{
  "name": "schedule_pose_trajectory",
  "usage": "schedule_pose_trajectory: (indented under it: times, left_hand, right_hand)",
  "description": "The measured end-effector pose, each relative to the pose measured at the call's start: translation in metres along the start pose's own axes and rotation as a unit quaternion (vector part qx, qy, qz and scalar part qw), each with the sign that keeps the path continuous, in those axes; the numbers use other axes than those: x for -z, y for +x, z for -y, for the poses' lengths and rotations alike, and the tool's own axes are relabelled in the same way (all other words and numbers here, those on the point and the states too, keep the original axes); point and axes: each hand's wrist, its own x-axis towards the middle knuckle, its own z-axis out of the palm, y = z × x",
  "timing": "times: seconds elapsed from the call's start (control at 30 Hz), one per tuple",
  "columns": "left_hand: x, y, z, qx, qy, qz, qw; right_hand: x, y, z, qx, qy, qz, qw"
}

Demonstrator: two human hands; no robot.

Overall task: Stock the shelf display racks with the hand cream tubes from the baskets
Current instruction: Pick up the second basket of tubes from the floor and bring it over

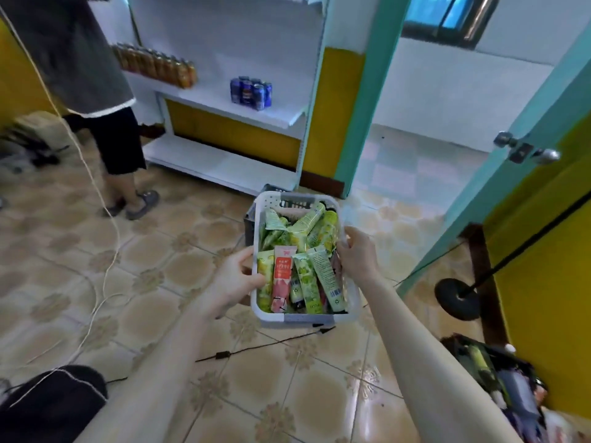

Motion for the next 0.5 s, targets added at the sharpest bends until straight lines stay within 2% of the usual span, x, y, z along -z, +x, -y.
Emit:
schedule_pose_trajectory:
  times: [0.23, 0.5]
  left_hand:
    - [0.114, -0.002, 0.021, 0.018, -0.019, -0.132, 0.991]
    - [0.202, 0.024, 0.04, 0.042, -0.078, -0.27, 0.959]
  right_hand:
    - [-0.114, 0.036, 0.087, 0.084, -0.031, 0.11, 0.99]
    - [-0.222, 0.089, 0.17, 0.196, -0.043, 0.223, 0.954]
